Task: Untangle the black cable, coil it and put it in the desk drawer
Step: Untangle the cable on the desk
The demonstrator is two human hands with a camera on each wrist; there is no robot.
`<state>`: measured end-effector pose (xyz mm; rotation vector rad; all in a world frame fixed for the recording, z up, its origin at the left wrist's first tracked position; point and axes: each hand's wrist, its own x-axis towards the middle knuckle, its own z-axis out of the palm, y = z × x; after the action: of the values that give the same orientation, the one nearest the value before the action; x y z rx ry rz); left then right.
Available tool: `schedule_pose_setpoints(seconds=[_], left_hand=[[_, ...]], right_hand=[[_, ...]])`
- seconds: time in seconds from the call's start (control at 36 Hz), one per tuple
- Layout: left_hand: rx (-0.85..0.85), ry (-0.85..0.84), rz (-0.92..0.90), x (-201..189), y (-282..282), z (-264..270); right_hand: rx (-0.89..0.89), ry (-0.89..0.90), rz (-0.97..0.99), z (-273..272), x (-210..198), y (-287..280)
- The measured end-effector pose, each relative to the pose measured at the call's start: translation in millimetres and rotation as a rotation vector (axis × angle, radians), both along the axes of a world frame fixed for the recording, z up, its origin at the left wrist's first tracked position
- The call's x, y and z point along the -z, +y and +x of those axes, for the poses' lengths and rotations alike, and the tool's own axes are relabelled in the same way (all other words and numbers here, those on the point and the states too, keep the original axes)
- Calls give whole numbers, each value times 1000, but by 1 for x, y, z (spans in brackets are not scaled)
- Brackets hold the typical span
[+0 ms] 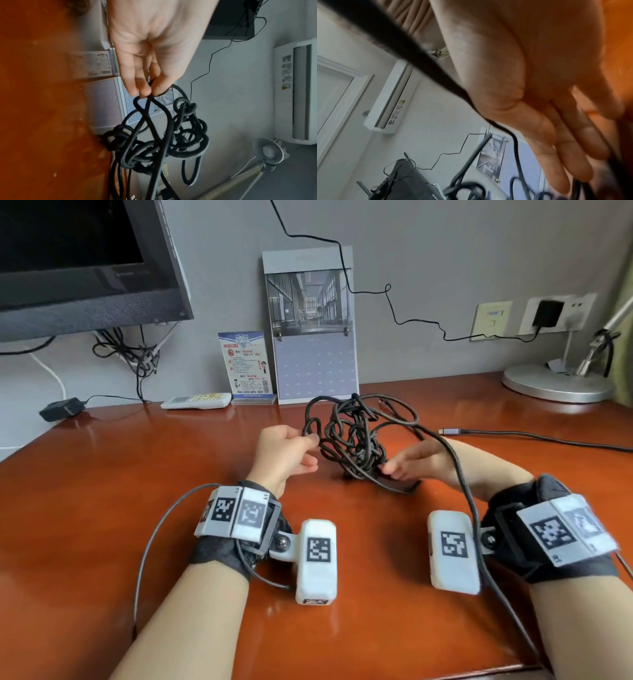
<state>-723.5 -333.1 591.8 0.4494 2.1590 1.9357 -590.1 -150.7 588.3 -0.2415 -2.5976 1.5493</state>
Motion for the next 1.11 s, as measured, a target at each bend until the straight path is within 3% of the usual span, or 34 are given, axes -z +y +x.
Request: schedule_pose_setpoints(seconds=[0.14, 0.25, 0.42, 0.53, 0.69, 0.75, 0.89, 0.97, 1.03, 1.11], left_hand=[[-58, 28, 60, 1, -1, -4], [-58, 46, 68, 3, 0, -8], [-45, 49, 52, 6, 1, -10], [-34, 58, 55, 6, 2, -10], [-18, 71, 61, 5, 3, -10], [-18, 84, 63, 5, 2, -8], [-69, 100, 49, 5, 3, -8], [-101, 111, 60, 3, 5, -7], [-122, 118, 63, 2, 5, -7], [-160, 137, 53, -1, 4, -6]], right_hand=[[169, -262, 133, 22, -15, 28], [335, -446, 506, 30, -44, 47], [626, -277, 1257, 28, -91, 48], [405, -16, 1637, 19, -104, 41], [139, 115, 2033, 12, -98, 50], [133, 135, 1984, 10, -97, 45], [209, 294, 1382, 6, -101, -1], [290, 372, 1157, 1, -107, -41], [308, 333, 1039, -3, -109, -64], [238, 124, 943, -12, -101, -89]])
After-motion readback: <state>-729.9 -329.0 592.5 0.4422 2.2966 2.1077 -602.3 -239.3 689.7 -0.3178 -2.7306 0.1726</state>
